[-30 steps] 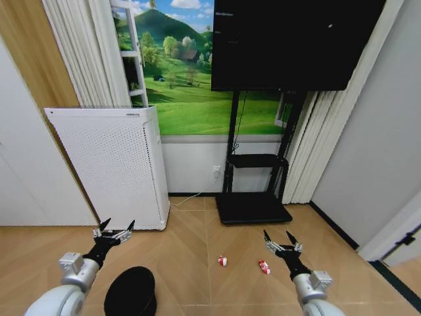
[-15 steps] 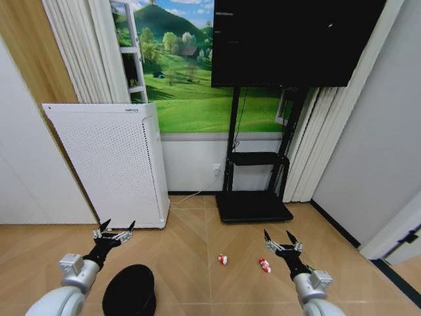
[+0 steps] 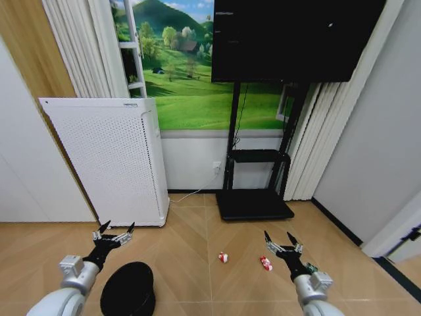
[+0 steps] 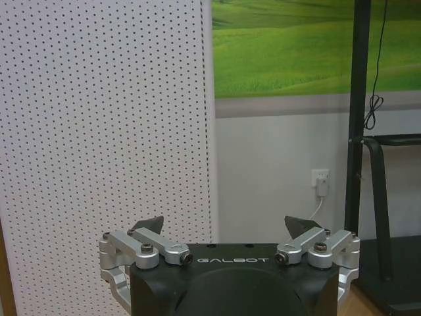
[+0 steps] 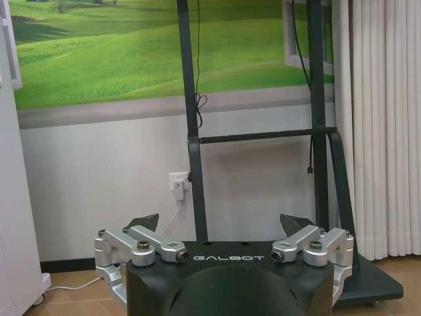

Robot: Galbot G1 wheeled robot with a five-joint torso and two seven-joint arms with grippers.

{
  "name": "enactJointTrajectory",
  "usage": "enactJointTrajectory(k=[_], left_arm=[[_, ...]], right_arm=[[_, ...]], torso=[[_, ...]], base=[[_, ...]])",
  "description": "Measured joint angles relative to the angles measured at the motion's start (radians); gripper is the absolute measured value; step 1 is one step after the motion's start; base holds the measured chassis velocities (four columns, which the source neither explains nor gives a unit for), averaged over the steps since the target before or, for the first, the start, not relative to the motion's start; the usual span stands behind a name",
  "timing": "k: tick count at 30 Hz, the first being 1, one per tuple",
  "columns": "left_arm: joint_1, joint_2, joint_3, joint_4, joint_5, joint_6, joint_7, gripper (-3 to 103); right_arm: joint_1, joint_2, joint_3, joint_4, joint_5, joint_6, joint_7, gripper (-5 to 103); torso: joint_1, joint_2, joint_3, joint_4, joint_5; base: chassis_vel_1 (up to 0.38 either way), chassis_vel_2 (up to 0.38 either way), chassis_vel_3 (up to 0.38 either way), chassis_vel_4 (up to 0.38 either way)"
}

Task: Pick up the trash bin and place the garbage on the floor into it.

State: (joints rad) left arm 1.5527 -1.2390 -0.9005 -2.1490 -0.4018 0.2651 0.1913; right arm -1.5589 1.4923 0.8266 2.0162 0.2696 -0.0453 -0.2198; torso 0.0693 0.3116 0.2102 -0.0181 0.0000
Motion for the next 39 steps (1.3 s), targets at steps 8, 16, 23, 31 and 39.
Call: enactJointTrajectory(k=[8,16,23,31,39], left_arm=[[0.001,-0.004,0.000,0.000,0.004,-0.001,0.000,100],[0.006,-0.011,0.001,-0.005,0.016,-0.002,0.002,100],[0.008,-0.015,0.001,-0.009,0.023,-0.005,0.003,100],[0.018,-0.025,-0.005,-0.011,0.028,-0.009,0.002,100],[0.027,-0.024,-0.014,-0.013,0.026,-0.008,-0.001,100]], right_arm=[[0.001,-0.004,0.001,-0.005,0.000,0.000,0.000,100],[0.003,-0.007,-0.001,-0.010,0.005,0.002,0.000,100],[0.003,-0.012,-0.001,-0.016,0.011,0.007,-0.001,100],[0.003,-0.011,-0.005,-0.018,0.009,0.011,-0.003,100],[0.013,-0.011,-0.011,-0.035,0.009,0.011,-0.004,100]], torso=[[-0.006,-0.019,-0.013,-0.0001,0.0000],[-0.018,-0.063,-0.044,0.0000,0.0000],[-0.027,-0.094,-0.067,0.0000,0.0000],[-0.036,-0.125,-0.089,0.0000,0.0000],[-0.044,-0.162,-0.118,0.0000,0.0000]], base=[[0.000,0.000,0.000,0.000],[0.000,0.000,0.000,0.000],[0.000,0.000,0.000,0.000],[0.000,0.000,0.000,0.000],[0.000,0.000,0.000,0.000]])
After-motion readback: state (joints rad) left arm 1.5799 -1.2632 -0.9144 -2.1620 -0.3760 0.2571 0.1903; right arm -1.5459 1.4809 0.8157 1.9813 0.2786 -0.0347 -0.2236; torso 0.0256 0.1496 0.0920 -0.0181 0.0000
